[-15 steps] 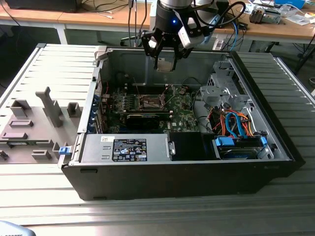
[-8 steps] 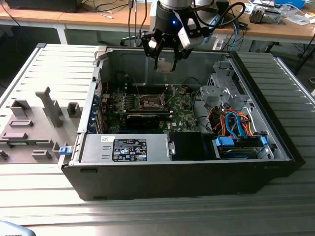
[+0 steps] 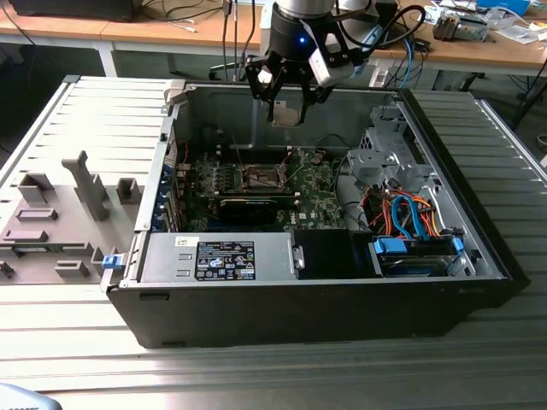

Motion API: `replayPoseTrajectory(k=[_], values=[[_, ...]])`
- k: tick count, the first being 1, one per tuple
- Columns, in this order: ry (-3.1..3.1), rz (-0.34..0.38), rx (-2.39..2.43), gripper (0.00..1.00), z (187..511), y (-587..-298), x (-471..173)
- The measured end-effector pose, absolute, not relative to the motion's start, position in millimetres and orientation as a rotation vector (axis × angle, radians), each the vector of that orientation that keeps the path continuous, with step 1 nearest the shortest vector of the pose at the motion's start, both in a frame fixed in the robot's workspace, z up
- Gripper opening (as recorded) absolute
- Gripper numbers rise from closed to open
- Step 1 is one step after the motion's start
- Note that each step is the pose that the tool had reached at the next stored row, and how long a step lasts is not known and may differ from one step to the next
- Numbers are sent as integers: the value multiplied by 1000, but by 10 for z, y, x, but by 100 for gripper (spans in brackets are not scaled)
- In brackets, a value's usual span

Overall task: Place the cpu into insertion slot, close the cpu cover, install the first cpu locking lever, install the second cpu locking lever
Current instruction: 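Place the cpu into insertion slot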

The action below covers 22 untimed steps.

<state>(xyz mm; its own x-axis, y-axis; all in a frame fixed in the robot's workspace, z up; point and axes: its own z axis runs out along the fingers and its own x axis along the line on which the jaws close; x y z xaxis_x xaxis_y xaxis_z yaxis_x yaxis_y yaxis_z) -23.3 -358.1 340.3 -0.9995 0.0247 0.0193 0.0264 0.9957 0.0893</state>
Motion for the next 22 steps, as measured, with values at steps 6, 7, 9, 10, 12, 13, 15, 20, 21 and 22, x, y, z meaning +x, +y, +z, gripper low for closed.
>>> replayPoseTrajectory(k=[6, 7, 9, 10, 12, 13, 15, 20, 21, 22], values=[[-3120, -140, -40, 54, 3392, -3581, -233], [-3120, -140, -40, 54, 3389, -3581, -233], [-3120, -140, -40, 54, 3385, -3581, -233], [-3120, -140, -40, 54, 3382, -3581, -233], [-3120, -140, -40, 54, 3377, -3581, -233], [-3120, -140, -40, 54, 3376, -3581, -233], [-3120, -140, -40, 54, 3372, -3581, -233], [-3120, -140, -40, 54, 3362, -3581, -234], [-3120, -140, -40, 54, 3360, -3581, -235], [-3120, -140, -40, 54, 3358, -3581, -235]])
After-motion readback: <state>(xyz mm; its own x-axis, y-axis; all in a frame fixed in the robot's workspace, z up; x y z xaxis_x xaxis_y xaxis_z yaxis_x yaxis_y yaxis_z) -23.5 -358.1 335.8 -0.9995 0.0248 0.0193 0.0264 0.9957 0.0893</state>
